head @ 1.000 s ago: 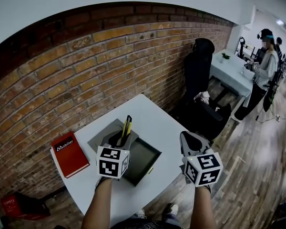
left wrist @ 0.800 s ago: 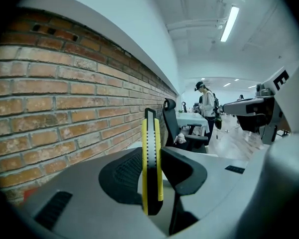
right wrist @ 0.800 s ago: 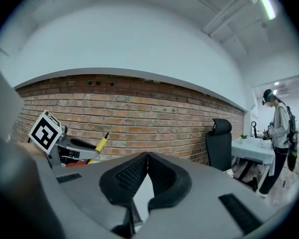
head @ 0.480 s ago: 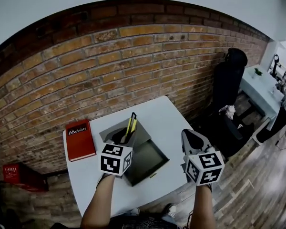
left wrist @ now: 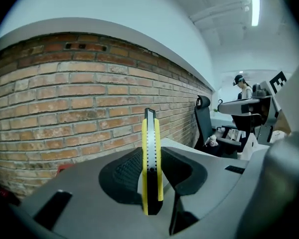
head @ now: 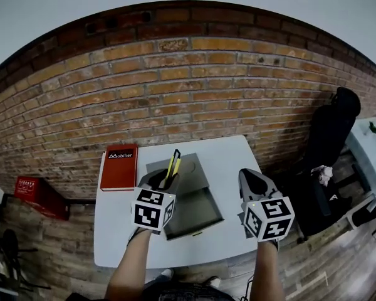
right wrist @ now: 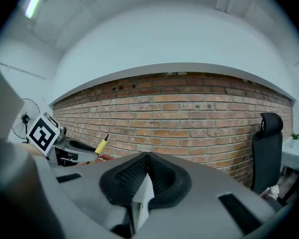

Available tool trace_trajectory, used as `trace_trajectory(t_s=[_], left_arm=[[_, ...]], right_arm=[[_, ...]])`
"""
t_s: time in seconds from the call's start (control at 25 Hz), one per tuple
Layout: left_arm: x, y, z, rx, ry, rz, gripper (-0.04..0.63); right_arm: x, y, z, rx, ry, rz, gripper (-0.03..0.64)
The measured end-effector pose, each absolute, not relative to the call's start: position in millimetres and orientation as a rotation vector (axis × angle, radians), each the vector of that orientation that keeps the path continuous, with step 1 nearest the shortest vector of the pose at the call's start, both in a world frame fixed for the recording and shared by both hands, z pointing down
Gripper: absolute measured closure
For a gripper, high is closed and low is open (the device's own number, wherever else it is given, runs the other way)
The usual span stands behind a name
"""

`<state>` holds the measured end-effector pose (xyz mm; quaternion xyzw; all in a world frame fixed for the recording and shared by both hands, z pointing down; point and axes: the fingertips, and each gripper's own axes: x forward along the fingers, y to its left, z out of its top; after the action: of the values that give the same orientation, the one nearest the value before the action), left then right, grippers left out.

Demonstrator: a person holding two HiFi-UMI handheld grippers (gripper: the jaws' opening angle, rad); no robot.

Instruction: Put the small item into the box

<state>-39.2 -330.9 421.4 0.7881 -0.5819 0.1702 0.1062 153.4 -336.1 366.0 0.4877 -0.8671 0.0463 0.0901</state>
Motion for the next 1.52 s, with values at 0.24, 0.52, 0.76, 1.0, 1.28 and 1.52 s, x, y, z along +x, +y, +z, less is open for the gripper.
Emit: trace_trajectory(t_s=[0.24, 0.52, 0.76, 1.0, 1.28, 1.52], left_arm=[[-55.4, -316.4, 429.9, 2.225, -1.793, 0.506, 0.466], [-63.6, -307.8, 439.3, 2.193, -1.796, 0.539, 0.466], [-60.8, -306.2, 458.5, 2.219, -1.716, 0.671, 0.466], [-50.8, -302.0, 484.5, 2.240, -1.591, 0.792, 0.466], [-38.8, -296.4, 510.0, 2.256, -1.448, 0.893, 0.466], [-26.0, -301.3, 534.2, 2.286, -1.331, 0.998, 0.466]], right_arm=[[138.5, -339.7, 370.7, 1.328, -2.629, 0.136, 0.595], [122.9, -336.4, 373.6, 1.266, -2.655, 0.128, 0.596], [111.0, -332.3, 375.6, 1.250, -2.660, 0.133, 0.596], [103.3, -327.8, 380.2, 1.248, -2.655, 0.142, 0.595], [99.3, -325.0, 384.7, 1.261, -2.642, 0.160, 0.595], [101.8, -321.9, 389.9, 1.281, -2.626, 0.175, 0.595]])
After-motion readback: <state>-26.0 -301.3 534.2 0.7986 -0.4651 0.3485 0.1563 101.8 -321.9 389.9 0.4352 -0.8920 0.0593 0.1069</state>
